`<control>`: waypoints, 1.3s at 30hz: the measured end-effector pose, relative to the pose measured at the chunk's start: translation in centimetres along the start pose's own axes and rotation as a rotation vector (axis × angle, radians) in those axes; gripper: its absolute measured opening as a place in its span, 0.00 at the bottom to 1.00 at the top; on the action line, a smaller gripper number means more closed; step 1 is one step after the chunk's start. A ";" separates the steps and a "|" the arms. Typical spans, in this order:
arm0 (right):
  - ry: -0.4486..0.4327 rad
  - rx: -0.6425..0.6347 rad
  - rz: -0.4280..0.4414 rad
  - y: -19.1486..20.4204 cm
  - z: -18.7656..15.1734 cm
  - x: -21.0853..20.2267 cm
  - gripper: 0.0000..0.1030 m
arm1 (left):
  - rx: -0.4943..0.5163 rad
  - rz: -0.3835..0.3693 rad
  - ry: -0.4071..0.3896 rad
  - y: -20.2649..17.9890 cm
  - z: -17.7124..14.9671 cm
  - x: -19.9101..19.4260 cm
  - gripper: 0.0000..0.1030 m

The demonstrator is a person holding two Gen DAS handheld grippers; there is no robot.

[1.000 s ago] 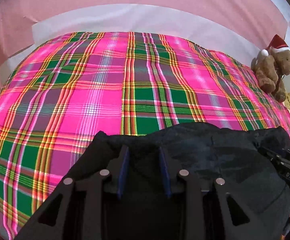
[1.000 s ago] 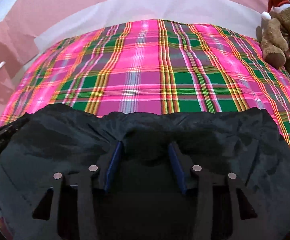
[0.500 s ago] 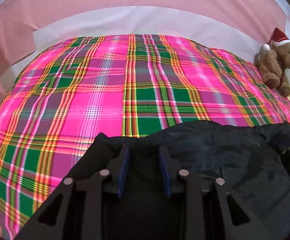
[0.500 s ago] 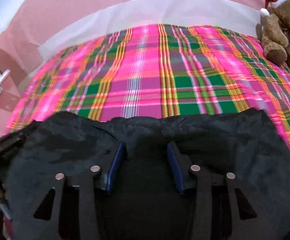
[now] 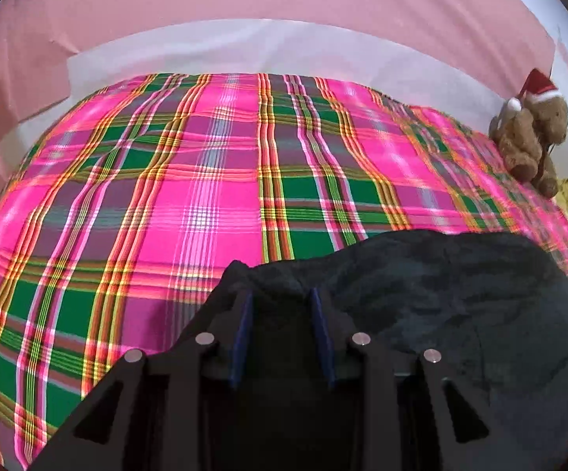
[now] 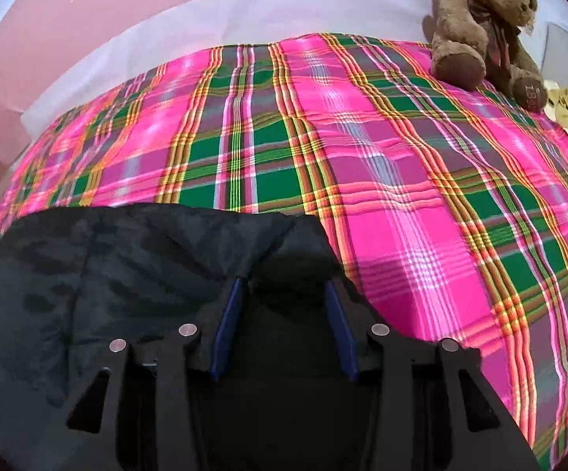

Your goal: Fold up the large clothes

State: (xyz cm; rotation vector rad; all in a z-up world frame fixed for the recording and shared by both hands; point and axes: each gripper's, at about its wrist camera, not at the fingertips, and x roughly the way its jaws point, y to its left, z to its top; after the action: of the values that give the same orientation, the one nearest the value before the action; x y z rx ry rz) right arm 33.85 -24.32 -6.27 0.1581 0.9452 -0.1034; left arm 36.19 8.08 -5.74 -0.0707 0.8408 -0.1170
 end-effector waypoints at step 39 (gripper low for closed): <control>-0.115 -0.070 0.113 6.5 0.5 -7.1 0.44 | 0.119 -0.149 -0.008 -11.6 2.1 -5.8 0.31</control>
State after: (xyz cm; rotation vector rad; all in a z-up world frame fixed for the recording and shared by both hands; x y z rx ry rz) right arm 31.15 -17.91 0.33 0.1391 0.8224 0.0244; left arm 33.09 -2.58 1.22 -0.0219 0.8188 -0.3067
